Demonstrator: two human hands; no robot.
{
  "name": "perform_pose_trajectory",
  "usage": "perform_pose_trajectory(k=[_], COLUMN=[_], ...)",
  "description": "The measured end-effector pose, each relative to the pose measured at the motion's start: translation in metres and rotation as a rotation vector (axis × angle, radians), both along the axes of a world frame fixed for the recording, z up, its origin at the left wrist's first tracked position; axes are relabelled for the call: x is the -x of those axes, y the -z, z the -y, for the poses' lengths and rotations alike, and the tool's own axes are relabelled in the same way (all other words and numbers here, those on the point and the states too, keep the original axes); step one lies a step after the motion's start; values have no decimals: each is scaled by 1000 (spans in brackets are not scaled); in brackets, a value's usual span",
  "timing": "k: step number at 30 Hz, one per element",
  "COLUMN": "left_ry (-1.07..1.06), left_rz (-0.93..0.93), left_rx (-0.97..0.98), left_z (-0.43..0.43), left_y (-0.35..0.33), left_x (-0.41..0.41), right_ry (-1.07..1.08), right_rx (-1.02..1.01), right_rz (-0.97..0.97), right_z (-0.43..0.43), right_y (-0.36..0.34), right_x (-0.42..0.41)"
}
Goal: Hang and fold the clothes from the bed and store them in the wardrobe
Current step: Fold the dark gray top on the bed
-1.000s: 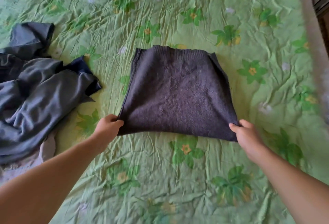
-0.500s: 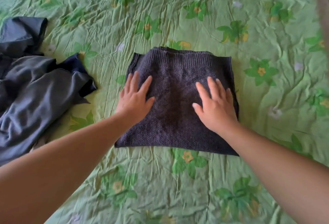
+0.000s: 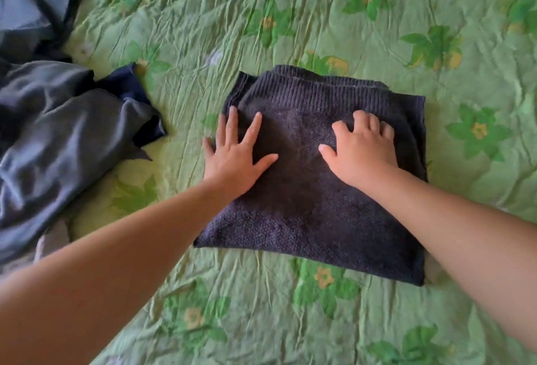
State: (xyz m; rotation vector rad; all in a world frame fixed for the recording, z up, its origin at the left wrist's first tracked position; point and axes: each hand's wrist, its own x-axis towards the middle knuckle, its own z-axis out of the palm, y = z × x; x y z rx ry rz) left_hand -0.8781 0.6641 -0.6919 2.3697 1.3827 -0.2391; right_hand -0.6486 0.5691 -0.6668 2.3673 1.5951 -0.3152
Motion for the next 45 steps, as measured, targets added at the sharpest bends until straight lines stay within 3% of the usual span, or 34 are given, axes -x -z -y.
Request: perform_pose_trajectory(k=[4, 8, 11, 18, 24, 31, 34, 36, 40, 42, 43, 45], left_ry=[-412, -705, -698, -683, -369, 37, 233, 313, 118, -79, -244, -598], left_rz=[175, 351, 450, 622, 465, 382, 209, 126, 492, 546, 526, 516], left_rx=[132, 520, 706, 637, 323, 264, 398, 425, 188, 13, 36, 388], left_z=[34, 59, 75, 102, 138, 202, 228, 239, 236, 224, 217, 205], left_y=[-16, -22, -22, -41, -85, -99, -78, -66, -61, -56, -53, -49], left_x=[71, 112, 119, 100, 49, -67, -102, -110, -91, -74, -67, -61], right_ry=[-416, -788, -954, -949, -1029, -809, -581, -375, 26, 166, 237, 340], right_rx=[-160, 63, 236, 309, 83, -80, 121, 213, -188, -319, -311, -243], right_rz=[-88, -90, 46, 150, 163, 283, 229, 92, -232, -312, -356, -420], right_z=[-56, -113, -132, -126, -79, 31, 75, 93, 99, 95, 93, 91], right_y=[-28, -29, -26, -47, -96, -102, -67, -46, -26, -21, -18, -8], right_x=[42, 102, 131, 138, 60, -75, -102, -103, -84, -74, -72, -72])
